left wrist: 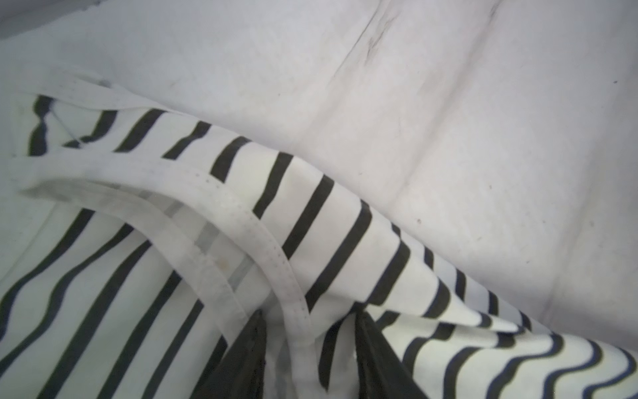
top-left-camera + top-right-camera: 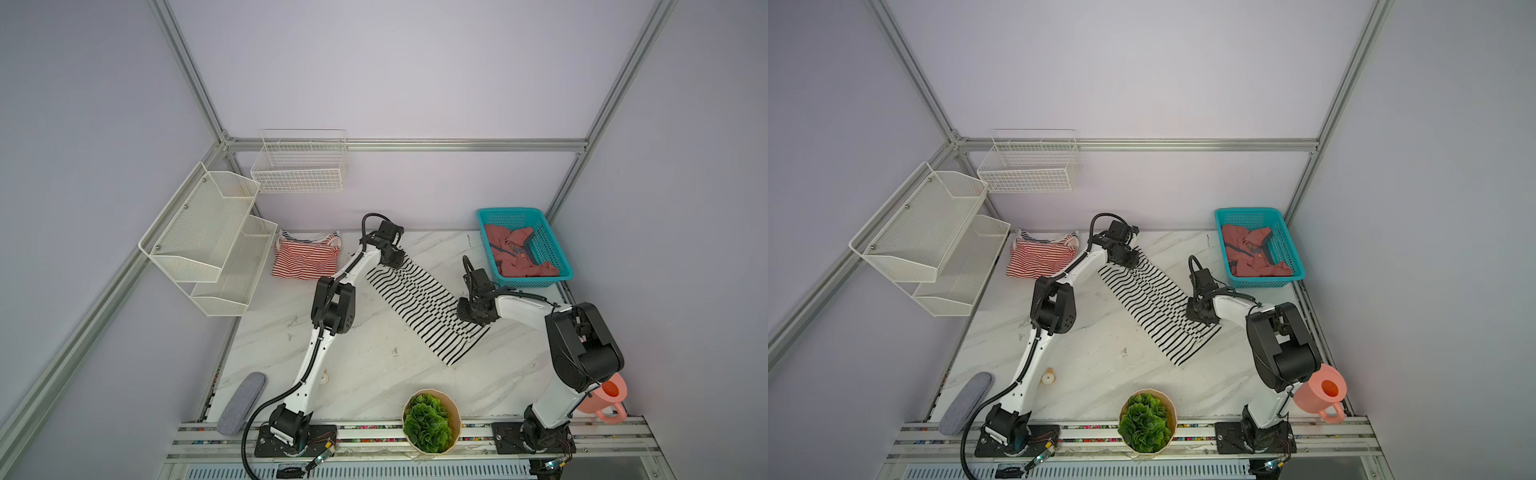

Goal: Fold and stack tank tops
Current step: Rotate the tank top at the center of the table.

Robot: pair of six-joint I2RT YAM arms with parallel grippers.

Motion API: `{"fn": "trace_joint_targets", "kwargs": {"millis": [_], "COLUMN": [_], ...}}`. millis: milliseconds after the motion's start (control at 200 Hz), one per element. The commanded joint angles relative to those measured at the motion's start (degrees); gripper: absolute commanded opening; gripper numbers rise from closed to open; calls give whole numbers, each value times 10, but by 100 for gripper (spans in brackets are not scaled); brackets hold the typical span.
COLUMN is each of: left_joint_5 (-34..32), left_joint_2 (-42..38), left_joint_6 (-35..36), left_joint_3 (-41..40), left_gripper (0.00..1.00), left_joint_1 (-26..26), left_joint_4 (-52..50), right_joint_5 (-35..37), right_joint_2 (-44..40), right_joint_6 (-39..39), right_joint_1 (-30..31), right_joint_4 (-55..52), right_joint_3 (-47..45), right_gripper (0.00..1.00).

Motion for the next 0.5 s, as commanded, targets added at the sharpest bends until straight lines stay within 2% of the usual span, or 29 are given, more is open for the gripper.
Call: {"fn": "trace_joint_targets", "kwargs": {"millis": [0,105,200,495], "left_joint_5": [30,39,67,107], "left_joint_2": [39,12,-41,-204], "left_joint_6": [28,-8,-39,-101], "left_joint_3": [45,37,-12,-118], "left_gripper": [52,64,74,79], "left_joint_1": [7,9,10,11], "left_joint_4": [10,19,56,84], "right_joint_5": [-38,-43,-36,-10], "right_joint_2": [19,17,6,2], "right_joint_6": [30,35,36,-11], "right_joint_1": [15,16,16,16], "right_joint_4": [-65,-62,-67,-108], "right_joint_3": [-43,-48,-37,44], "right_gripper": [30,32,35,44]}}
